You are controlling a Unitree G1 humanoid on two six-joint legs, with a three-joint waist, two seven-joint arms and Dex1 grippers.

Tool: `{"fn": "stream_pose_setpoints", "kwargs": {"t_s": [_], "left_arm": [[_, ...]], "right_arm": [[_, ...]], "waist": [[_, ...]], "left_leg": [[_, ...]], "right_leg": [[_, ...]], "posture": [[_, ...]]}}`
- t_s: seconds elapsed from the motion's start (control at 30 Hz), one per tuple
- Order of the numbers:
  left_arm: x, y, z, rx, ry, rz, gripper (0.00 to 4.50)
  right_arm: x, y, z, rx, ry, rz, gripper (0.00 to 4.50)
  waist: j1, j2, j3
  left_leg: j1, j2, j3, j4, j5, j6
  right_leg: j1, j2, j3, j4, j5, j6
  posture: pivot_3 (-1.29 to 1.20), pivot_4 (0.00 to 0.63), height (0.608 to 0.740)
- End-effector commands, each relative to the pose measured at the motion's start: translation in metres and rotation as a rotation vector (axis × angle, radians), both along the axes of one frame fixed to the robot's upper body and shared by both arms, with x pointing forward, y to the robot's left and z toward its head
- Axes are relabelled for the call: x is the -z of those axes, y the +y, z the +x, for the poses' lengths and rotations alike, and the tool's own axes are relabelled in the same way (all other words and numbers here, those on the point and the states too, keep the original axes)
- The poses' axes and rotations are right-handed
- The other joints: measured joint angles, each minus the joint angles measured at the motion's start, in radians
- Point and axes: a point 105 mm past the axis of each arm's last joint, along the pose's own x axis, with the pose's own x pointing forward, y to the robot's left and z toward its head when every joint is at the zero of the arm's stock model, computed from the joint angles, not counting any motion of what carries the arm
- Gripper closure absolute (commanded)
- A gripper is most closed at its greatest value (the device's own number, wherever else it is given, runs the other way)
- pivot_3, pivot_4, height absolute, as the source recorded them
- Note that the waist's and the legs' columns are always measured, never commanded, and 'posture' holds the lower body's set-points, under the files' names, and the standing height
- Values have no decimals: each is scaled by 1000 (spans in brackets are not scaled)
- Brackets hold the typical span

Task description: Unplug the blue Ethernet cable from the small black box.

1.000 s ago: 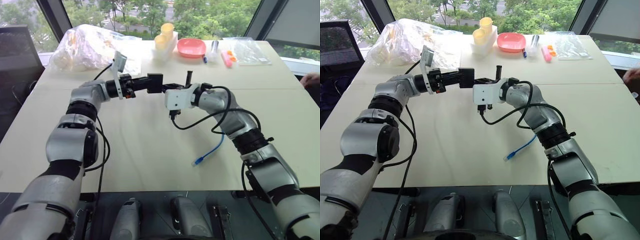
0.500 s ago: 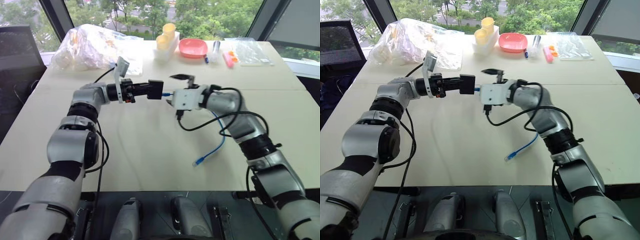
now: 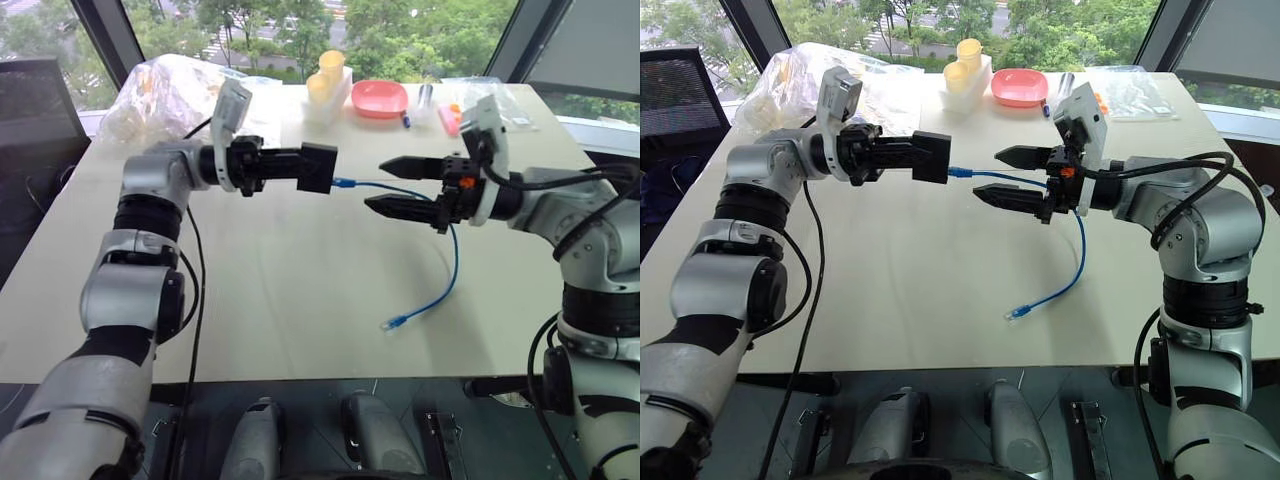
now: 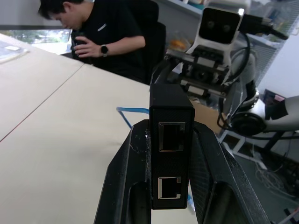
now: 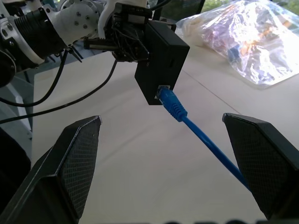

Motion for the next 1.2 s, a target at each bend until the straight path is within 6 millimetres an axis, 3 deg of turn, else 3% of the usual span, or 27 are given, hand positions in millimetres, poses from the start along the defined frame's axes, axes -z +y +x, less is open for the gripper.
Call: {"fn": "stream_pose_setpoints", "kwargs": {"t_s": [0.03, 0.5, 1.2], "left_arm": [[-21, -7, -7, 43, -73, -20, 4022], [-17, -10, -7, 52, -64, -21, 4022], [-12, -7, -7, 47, -55, -15, 4022]], "right_arm": [[-11, 5, 6, 4, -53, 28, 160], [2, 27, 22, -1, -33, 77, 160], [-2, 18, 25, 21, -31, 120, 160]], "waist": [[0, 0, 0], [2, 0, 0], [2, 0, 0]], "left_leg": [[0, 0, 0, 0, 0, 0], [-2, 0, 0, 0, 0, 0], [-2, 0, 0, 0, 0, 0]], "right_leg": [[0, 0, 0, 0, 0, 0], [-1, -1, 0, 0, 0, 0], [-1, 0, -1, 0, 0, 0]], "posture": [[0, 150, 735], [0, 150, 735], [0, 150, 735]]}}
